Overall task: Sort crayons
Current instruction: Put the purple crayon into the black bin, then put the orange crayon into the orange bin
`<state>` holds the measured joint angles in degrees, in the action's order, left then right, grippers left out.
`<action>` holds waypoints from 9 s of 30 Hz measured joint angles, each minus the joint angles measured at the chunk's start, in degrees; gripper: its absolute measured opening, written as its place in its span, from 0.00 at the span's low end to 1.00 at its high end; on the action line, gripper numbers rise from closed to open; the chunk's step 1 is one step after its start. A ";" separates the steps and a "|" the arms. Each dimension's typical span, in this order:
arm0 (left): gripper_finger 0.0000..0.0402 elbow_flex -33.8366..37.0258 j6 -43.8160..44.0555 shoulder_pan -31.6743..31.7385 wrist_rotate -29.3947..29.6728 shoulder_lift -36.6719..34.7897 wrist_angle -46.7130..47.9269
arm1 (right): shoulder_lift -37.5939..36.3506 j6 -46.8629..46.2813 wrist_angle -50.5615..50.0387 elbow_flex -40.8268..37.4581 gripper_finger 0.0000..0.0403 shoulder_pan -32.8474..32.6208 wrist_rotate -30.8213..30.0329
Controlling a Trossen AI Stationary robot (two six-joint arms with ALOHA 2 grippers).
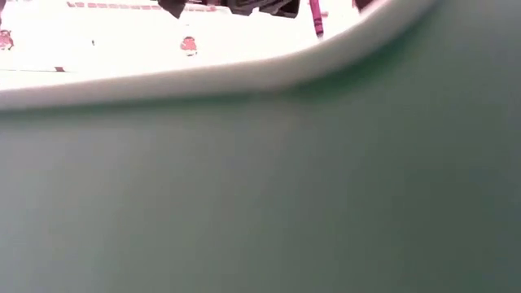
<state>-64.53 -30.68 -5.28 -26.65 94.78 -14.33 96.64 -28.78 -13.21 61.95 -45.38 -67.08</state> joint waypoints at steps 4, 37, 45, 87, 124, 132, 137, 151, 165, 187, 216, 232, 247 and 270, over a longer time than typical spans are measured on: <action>0.00 0.61 -0.91 -1.52 1.62 0.00 -0.39 | 0.04 7.17 5.82 0.67 0.42 2.56 3.59; 0.01 0.83 -4.86 -4.09 4.26 0.00 0.69 | 0.11 21.79 14.03 0.77 0.01 7.34 17.62; 0.11 0.83 -5.90 -4.04 7.88 0.00 2.58 | 0.11 21.40 9.71 0.77 0.00 8.89 19.42; 0.38 16.15 7.28 -9.25 5.00 -0.04 -9.71 | -13.86 27.22 -74.85 -8.68 0.00 15.21 47.84; 0.38 16.13 2.47 -10.49 45.69 -2.06 -6.04 | -13.84 2.25 -69.56 1.72 0.38 23.03 41.99; 0.38 16.10 -8.44 0.24 59.60 -10.54 -6.14 | -13.86 -5.42 -44.90 4.31 0.37 20.58 47.52; 0.38 16.10 -9.10 11.71 59.92 -15.92 -5.72 | -13.84 -1.02 -29.78 1.76 0.37 17.67 47.50; 0.38 16.08 3.03 42.36 56.93 -15.43 4.34 | -13.39 0.31 -9.38 -7.84 0.37 12.73 47.20; 0.38 14.41 26.87 53.76 53.90 -5.66 20.39 | -7.25 0.61 -7.18 -8.72 0.37 12.00 46.35; 0.38 11.32 54.07 56.73 41.30 -1.73 29.41 | -5.51 2.47 -4.41 -8.69 0.37 11.67 47.52; 0.38 10.75 68.04 53.98 42.29 6.34 30.78 | -5.57 3.94 -3.87 -8.69 0.37 8.17 44.52; 0.25 10.81 69.41 53.68 39.42 6.34 33.69 | -5.57 3.77 -3.36 -8.69 0.37 8.39 44.27; 0.01 10.90 67.91 51.78 36.28 5.94 36.20 | -5.57 4.00 -1.54 -8.69 0.37 8.32 44.27; 0.00 11.01 59.21 27.19 29.04 -12.67 36.79 | -5.57 3.74 -1.66 -8.69 0.37 8.41 44.40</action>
<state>-53.52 28.53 21.92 2.39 82.11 22.46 91.07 -25.04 -14.87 53.25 -36.97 -22.68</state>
